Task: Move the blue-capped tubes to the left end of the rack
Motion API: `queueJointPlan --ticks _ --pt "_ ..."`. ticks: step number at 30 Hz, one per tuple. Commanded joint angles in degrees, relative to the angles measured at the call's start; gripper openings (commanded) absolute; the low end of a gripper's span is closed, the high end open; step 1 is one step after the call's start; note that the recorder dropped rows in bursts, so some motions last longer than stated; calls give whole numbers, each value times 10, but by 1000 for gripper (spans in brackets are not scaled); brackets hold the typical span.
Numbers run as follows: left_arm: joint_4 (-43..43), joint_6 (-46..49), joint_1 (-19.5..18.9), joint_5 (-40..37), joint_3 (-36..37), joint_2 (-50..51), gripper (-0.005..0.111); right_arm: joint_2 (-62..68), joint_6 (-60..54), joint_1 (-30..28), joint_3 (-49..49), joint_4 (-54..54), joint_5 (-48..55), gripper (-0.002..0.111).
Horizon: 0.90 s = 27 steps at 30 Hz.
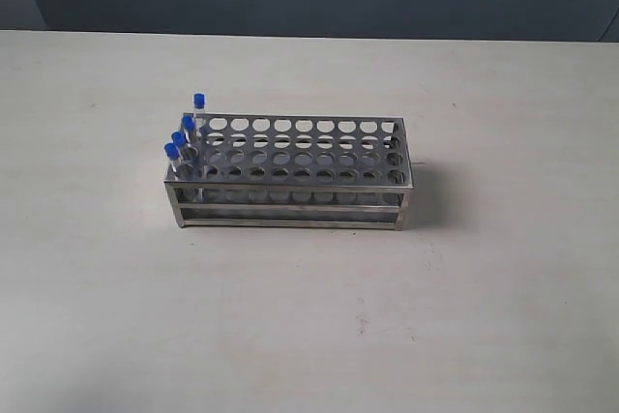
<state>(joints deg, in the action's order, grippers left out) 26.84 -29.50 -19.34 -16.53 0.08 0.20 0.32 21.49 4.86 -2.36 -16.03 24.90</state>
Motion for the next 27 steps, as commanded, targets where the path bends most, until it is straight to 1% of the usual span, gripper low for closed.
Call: queueJointPlan --ticks 1,27 --pt "0 -1 -1 -2 -1 -2 1 -3 1 -3 24 0 -64 -1" --pt "0 -1 -1 -2 -1 -2 1 -3 1 -3 24 0 -62 -1"
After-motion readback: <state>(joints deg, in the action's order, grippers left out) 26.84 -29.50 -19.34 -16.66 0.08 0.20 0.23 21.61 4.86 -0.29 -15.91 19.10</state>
